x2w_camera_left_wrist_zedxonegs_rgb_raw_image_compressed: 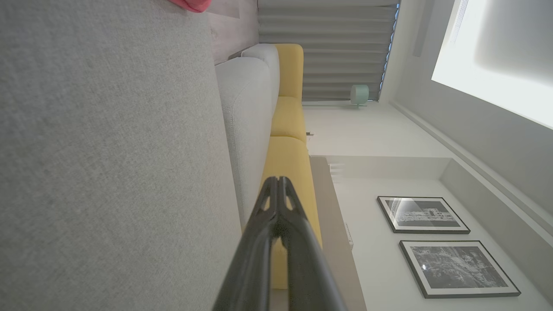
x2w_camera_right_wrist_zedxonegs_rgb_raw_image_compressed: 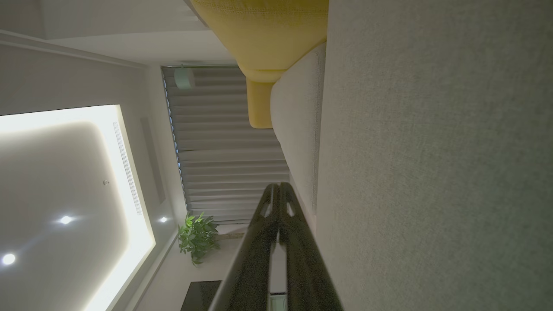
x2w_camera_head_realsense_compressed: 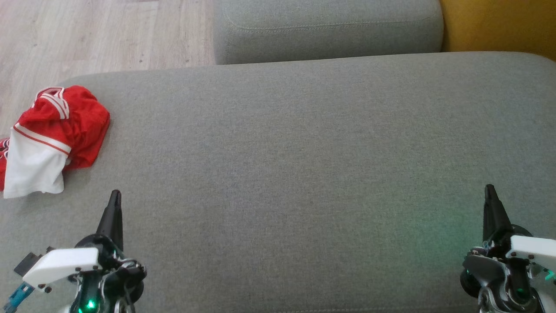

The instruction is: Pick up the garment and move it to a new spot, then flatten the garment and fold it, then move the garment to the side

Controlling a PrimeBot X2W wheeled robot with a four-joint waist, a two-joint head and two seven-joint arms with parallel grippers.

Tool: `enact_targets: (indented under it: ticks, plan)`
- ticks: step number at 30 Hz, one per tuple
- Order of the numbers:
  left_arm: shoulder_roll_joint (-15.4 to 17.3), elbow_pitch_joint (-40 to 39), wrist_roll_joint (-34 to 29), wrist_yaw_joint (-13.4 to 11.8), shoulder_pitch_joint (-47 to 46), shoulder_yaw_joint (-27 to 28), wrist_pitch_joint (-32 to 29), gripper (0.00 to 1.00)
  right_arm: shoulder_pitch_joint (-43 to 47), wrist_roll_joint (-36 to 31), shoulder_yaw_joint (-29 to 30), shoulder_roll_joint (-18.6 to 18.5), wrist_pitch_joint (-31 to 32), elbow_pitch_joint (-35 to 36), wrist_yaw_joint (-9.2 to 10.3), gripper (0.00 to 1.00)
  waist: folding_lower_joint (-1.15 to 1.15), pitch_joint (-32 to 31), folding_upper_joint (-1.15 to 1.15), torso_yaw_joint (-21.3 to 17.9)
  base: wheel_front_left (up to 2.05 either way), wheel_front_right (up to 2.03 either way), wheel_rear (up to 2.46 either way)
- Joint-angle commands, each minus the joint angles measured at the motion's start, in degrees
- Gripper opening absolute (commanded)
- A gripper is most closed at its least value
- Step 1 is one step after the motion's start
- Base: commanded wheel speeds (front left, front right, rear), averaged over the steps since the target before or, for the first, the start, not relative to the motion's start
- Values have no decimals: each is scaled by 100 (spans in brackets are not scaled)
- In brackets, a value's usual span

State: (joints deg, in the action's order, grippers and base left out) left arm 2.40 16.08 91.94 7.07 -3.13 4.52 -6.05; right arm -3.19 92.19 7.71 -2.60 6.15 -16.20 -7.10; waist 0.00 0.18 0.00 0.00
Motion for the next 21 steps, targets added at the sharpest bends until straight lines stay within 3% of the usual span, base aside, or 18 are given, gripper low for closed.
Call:
enact_targets:
  ticks: [1,21]
  plan:
    - [48,-206,25,42,-305,197,-42,0,-299,0,-122,-28,32,218,-39,0,0,0,0,0,0,0,0]
    - [48,-206,25,42,-305,197,-42,0,-299,0,-122,-28,32,218,-39,0,0,0,0,0,0,0,0]
